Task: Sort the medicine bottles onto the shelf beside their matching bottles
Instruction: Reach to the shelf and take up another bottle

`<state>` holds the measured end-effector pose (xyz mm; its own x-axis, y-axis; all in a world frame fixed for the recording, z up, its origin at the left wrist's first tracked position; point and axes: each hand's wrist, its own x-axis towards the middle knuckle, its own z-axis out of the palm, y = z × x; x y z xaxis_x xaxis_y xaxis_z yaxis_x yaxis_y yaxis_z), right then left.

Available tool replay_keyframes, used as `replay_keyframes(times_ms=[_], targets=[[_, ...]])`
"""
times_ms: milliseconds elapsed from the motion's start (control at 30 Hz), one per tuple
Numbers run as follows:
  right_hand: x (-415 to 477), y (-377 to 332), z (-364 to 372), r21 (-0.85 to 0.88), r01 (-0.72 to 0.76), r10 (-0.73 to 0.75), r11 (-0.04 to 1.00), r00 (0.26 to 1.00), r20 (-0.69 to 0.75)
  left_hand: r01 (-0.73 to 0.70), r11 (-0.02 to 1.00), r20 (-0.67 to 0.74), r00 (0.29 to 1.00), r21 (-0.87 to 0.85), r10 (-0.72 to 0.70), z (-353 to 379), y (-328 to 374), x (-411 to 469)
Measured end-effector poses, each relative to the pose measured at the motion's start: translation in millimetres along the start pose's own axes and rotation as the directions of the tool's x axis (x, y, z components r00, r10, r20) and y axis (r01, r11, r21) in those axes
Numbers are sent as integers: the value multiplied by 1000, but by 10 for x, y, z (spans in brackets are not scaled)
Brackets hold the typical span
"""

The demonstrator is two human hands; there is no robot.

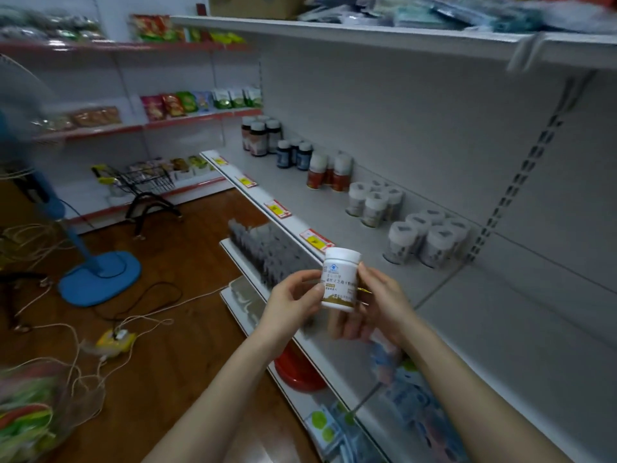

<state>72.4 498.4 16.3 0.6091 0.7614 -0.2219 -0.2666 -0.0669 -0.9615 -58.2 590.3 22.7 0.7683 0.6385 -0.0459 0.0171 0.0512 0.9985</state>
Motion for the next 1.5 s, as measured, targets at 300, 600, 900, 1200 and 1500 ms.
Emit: replay_keyframes(times_ms=[300,600,900,1200,1500], targets=[[1223,-394,60,-103,97,-101,990,995,-27,33,999,28,999,14,-33,-275,232,1314],[1803,-672,-36,-201,111,-132,973,987,-92,1,992,205,978,127,-27,-325,262,2363],[2167,-703,115,-286,-48,-75,957,913,-402,-127,969,497,868,214,5,-433,57,3363],[2411,-469,375,-137,-90,-18,986,773,-634,-219,935,635,773,277,-7,-447,-281,3769],[2503,-457,323,-82,-65,-11,995,711,-703,-380,855,713,701,353,18,-325,-396,3997]])
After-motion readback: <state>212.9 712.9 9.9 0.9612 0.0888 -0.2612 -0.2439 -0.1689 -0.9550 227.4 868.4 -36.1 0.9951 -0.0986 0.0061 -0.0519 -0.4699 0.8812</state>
